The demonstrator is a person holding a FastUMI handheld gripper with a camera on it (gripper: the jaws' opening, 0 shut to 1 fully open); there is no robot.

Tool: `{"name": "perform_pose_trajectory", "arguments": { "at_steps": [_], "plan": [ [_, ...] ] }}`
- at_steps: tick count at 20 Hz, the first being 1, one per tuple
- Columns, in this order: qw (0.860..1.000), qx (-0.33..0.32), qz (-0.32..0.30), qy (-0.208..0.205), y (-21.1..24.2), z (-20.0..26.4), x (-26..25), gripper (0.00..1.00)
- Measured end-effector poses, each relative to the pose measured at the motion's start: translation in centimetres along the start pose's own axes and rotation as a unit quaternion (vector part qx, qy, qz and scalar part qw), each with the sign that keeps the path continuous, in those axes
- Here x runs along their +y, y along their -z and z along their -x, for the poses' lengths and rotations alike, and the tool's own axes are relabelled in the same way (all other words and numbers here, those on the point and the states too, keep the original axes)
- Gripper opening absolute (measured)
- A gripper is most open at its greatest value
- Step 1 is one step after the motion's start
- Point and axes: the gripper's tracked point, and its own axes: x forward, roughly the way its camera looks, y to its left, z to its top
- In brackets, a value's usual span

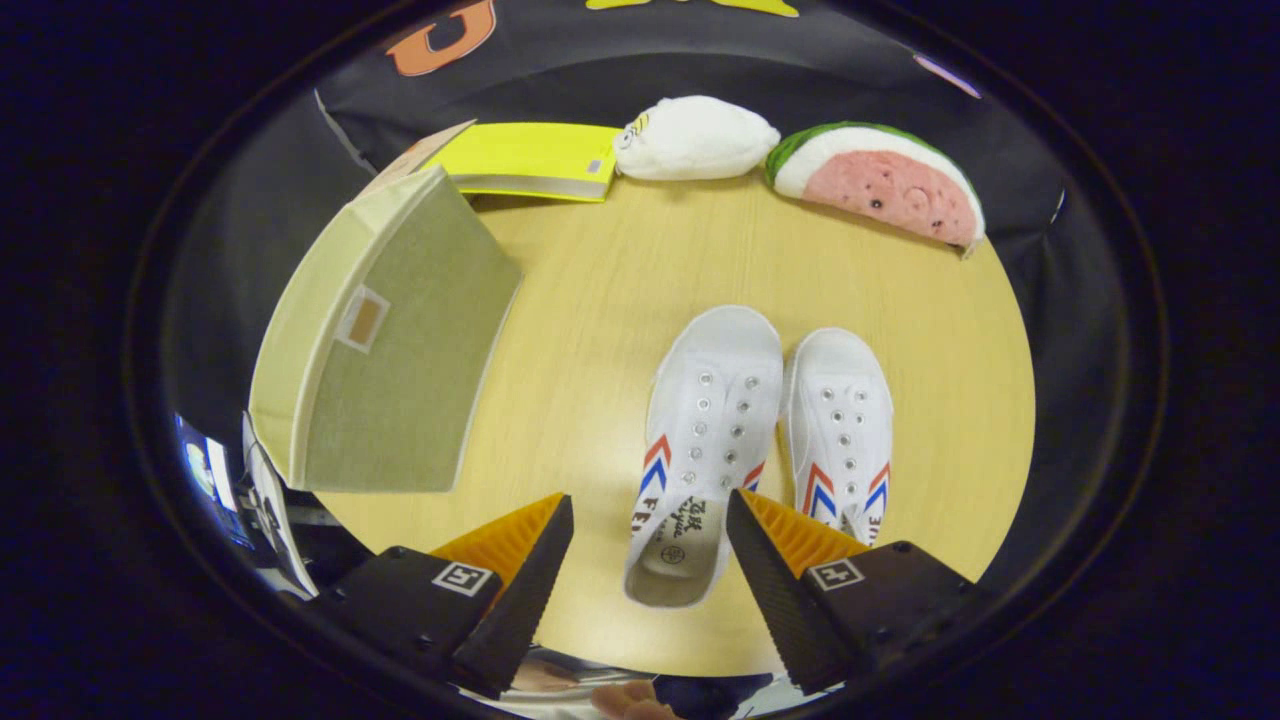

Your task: Open the storage box then place both shoes into the box .Put the left shoe in first, then the right shoe, with the right side of both shoes facing outward in a uniform manner.

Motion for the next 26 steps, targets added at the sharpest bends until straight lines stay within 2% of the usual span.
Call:
{"name": "perform_pose_trajectory", "arguments": {
  "at_steps": [4, 5, 8, 10, 12, 14, 16, 21, 26],
  "plan": [
    [0.997, 0.015, -0.022, 0.066, 0.6, -1.5, -4.6, 0.95],
    [0.997, 0.027, -0.021, 0.071, 1.1, -2.1, -5.2, 0.94],
    [0.998, 0.028, -0.018, 0.050, 0.9, -3.3, -5.1, 0.77],
    [0.999, 0.016, -0.015, 0.045, 0.1, -3.7, -5.0, 0.60],
    [0.999, 0.029, -0.015, 0.032, 0.6, -4.5, -4.3, 0.34],
    [0.999, 0.028, -0.021, 0.040, 0.4, -4.9, -4.6, 0.18],
    [0.999, 0.020, -0.025, 0.028, 0.4, -4.8, -4.1, 0.08],
    [0.996, 0.006, -0.073, -0.041, 0.0, -2.9, -2.9, 0.06],
    [0.993, -0.018, -0.093, -0.064, -0.5, -0.3, -1.9, 0.06]
  ]
}}
